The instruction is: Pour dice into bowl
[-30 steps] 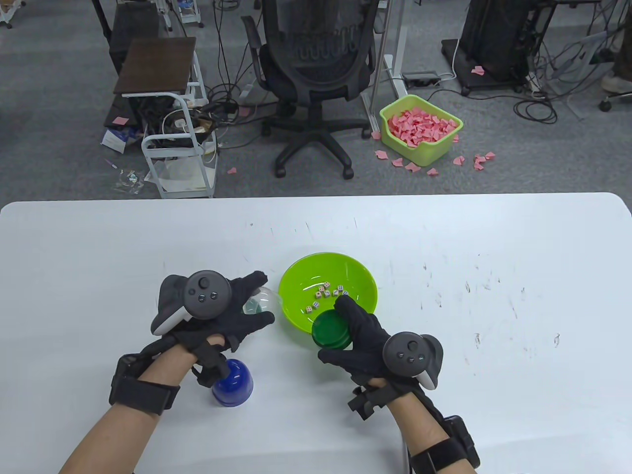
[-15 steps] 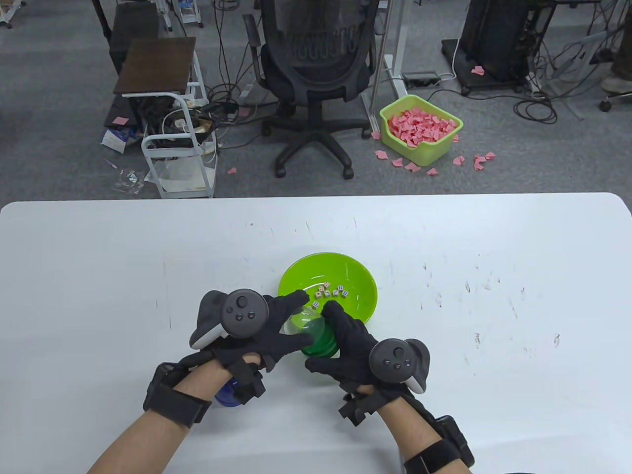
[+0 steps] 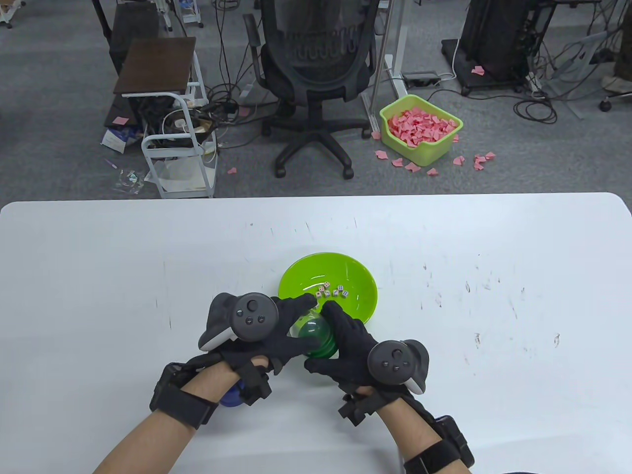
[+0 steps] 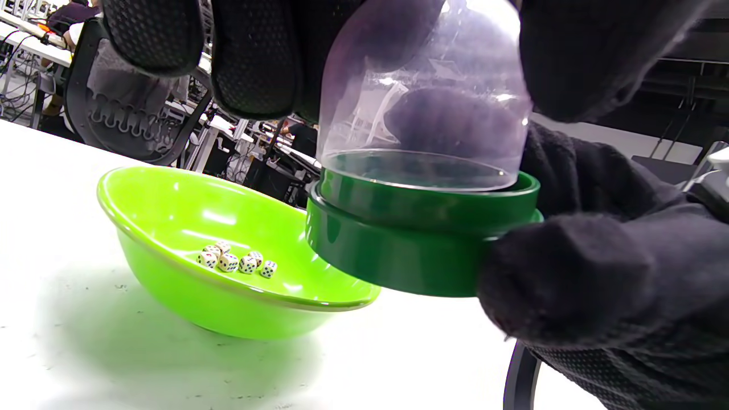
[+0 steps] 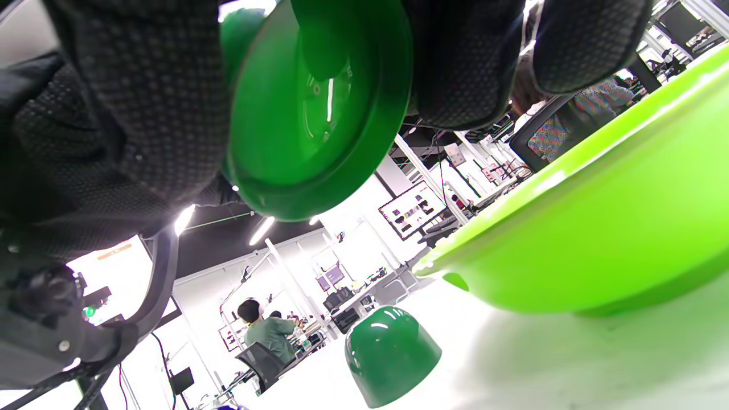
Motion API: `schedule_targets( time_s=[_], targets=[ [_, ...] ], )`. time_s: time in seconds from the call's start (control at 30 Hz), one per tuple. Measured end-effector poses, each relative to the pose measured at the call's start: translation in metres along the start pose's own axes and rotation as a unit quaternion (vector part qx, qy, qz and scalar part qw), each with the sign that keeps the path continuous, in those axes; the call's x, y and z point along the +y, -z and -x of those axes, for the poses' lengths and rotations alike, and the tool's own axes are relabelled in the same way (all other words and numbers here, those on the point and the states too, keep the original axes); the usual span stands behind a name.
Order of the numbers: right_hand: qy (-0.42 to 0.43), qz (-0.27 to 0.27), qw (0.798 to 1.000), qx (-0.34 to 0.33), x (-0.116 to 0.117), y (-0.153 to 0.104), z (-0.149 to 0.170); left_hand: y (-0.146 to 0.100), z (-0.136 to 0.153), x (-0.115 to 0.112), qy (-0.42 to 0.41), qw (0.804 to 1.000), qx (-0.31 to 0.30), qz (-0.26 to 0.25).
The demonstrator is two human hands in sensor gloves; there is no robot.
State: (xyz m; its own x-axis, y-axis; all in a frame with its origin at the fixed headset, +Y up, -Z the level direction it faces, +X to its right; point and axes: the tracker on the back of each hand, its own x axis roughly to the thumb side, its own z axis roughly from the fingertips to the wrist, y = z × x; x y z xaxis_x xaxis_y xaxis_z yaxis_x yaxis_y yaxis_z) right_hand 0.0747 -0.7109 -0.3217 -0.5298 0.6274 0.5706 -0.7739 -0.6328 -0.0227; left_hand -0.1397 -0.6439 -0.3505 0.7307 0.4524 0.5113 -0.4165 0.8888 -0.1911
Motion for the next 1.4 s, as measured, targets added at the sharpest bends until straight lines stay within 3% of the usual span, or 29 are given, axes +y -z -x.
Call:
schedule_targets(
  time_s=[0.4,0.53,0.7,0.9,1.03,1.23,1.4],
  targets=[
    [-0.005,-0.003,1.000,-0.002,0.001,-0.001,-0.001,0.000,-0.002,-0.007,-0.003,1.000,0.001,0.003],
    [0.000,0.002,1.000,0.001,0.000,0.000,-0.001,0.001,0.002,-0.001,-0.026,0.999,0.006,0.022],
    [-0.003,0.015,1.000,0.008,-0.007,0.000,0.003,0.005,0.023,0.026,-0.033,0.999,0.041,0.008],
    [-0.006,0.029,0.999,0.017,-0.014,0.001,0.009,0.013,0.068,0.043,0.065,0.989,0.126,0.029],
    [-0.010,0.032,0.999,0.020,-0.017,0.001,0.011,0.020,0.096,0.035,0.121,0.974,0.173,0.075],
    [-0.013,0.041,0.999,0.022,-0.022,0.001,0.012,0.029,0.129,0.004,0.193,0.944,0.211,0.165],
    [-0.012,0.042,0.999,0.022,-0.023,0.001,0.013,0.036,0.141,-0.013,0.183,0.936,0.226,0.201]
  ],
)
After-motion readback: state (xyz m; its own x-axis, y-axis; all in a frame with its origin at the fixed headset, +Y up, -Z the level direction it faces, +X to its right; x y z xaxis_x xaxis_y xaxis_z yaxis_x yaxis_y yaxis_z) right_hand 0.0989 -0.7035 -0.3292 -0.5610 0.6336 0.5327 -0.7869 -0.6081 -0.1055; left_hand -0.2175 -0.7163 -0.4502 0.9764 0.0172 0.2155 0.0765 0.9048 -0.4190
